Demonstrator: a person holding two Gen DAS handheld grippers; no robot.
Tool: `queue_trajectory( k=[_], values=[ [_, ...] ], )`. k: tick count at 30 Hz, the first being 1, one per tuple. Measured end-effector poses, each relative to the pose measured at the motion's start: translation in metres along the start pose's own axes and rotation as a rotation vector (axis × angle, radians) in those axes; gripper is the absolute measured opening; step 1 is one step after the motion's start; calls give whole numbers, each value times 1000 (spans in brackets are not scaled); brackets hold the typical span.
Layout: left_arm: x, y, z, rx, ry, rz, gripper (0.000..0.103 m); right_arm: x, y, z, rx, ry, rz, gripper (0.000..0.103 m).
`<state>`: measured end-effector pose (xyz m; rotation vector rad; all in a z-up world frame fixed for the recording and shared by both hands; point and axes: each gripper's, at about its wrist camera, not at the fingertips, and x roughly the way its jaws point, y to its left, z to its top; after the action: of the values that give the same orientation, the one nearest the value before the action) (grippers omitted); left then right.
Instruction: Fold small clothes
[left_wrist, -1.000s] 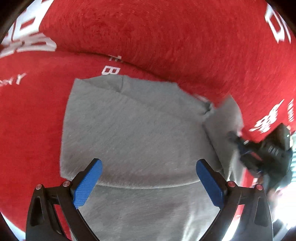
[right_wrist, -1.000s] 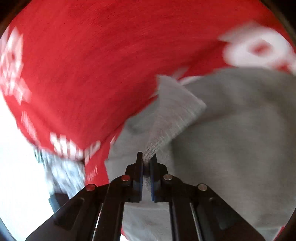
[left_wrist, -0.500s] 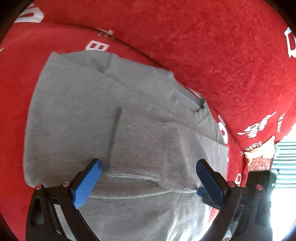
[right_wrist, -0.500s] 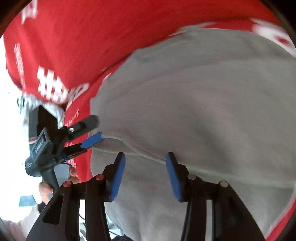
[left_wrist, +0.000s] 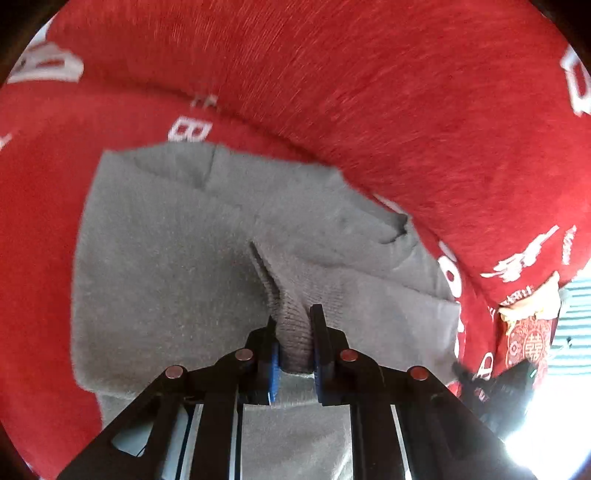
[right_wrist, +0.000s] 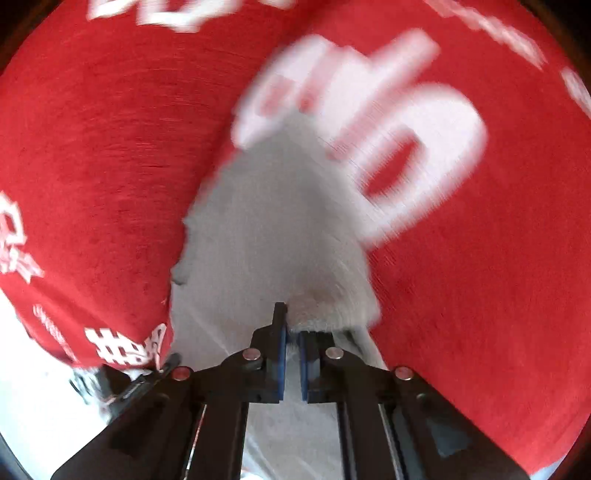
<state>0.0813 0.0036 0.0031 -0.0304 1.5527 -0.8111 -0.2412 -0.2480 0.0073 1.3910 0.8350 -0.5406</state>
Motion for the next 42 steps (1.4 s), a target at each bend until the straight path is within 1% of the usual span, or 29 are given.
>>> queue_trajectory(
  k=[2, 3, 4, 5, 6, 7, 8, 10, 12, 14, 16, 18, 20, 21, 22, 23, 24, 25, 26, 27, 28, 29, 31, 32, 34, 35, 38, 40, 42],
  values=[
    [1, 4, -10, 13, 15, 14, 15, 0, 11, 6, -96, 5, -45, 6],
    [6, 8, -15, 11, 30, 29, 15, 2, 8, 11, -113, 20, -65, 6],
    [12, 13, -21, 5, 45, 46, 15, 7, 0, 15, -117, 57, -83, 7],
    [18, 16, -26, -1, 58, 63, 15, 16, -8, 15, -110, 115, -136, 7],
    [20, 20, -30, -7, 60, 66, 15, 17, -17, 14, -111, 171, -169, 12],
    [19, 20, -32, -7, 34, 63, 15, 18, -21, 11, -117, 219, -162, 18],
    [18, 18, -33, -9, 29, 64, 15, 15, -18, 8, -140, 243, -147, 23],
    [19, 16, -33, -9, 27, 68, 15, -2, -11, 6, -209, 218, -114, 47],
    [21, 14, -33, -2, 32, 75, 15, -21, -9, 16, -230, 140, -94, 49],
    [24, 11, -32, 8, 36, 83, 15, -27, -15, 35, -193, 76, -110, 49],
    [25, 9, -31, 12, 35, 93, 15, -21, -23, 55, -154, 51, -141, 49],
    [27, 7, -31, 15, 33, 104, 15, -4, -26, 74, -136, 47, -179, 49],
    [26, 7, -30, 19, 31, 113, 15, 18, -24, 88, -127, 71, -200, 49],
    [26, 6, -30, 22, 30, 118, 15, 26, -19, 91, -137, 86, -203, 44],
    [29, 3, -29, 24, 30, 123, 15, 30, -14, 93, -158, 98, -207, 5],
    [28, 1, -29, 26, 28, 127, 15, 35, -2, 93, -214, 109, -239, 8],
    [26, -1, -28, 32, 21, 132, 15, 35, 11, 92, -276, 89, -262, 8],
    [25, -2, -28, 39, 14, 133, 15, 30, 28, 90, -371, 56, -279, 8],
    [24, -3, -28, 51, 8, 133, 15, 26, 37, 88, -427, 30, -299, 7],
    [24, -4, -28, 60, 6, 136, 15, 25, 43, 89, -469, 13, -328, 7],
    [26, -4, -28, 68, 10, 141, 15, 27, 37, 91, -481, 18, -357, 7],
    [29, -3, -29, 67, 16, 147, 15, 33, 28, 96, -465, 42, -382, 7],
    [31, -2, -29, 64, 11, 152, 16, 40, 10, 100, -440, 63, -414, 8],
    [30, -2, -29, 65, 7, 155, 16, 42, 3, 99, -437, 65, -420, 8],
    [27, -2, -29, 74, 4, 168, 16, 34, -5, 95, -406, 37, -420, 15],
    [25, -2, -29, 82, 3, 185, 16, 29, -8, 94, -375, 36, -425, 15],
    [10, 8, -26, 89, -23, 275, 16, 14, -9, 85, -337, 25, -456, 15],
    [-4, 18, -24, 68, -30, 283, 16, -1, -11, 77, -328, 24, -425, 15],
    [-14, 22, -23, 68, -30, 283, 16, -9, -6, 65, -334, 29, -394, 15]
  ],
)
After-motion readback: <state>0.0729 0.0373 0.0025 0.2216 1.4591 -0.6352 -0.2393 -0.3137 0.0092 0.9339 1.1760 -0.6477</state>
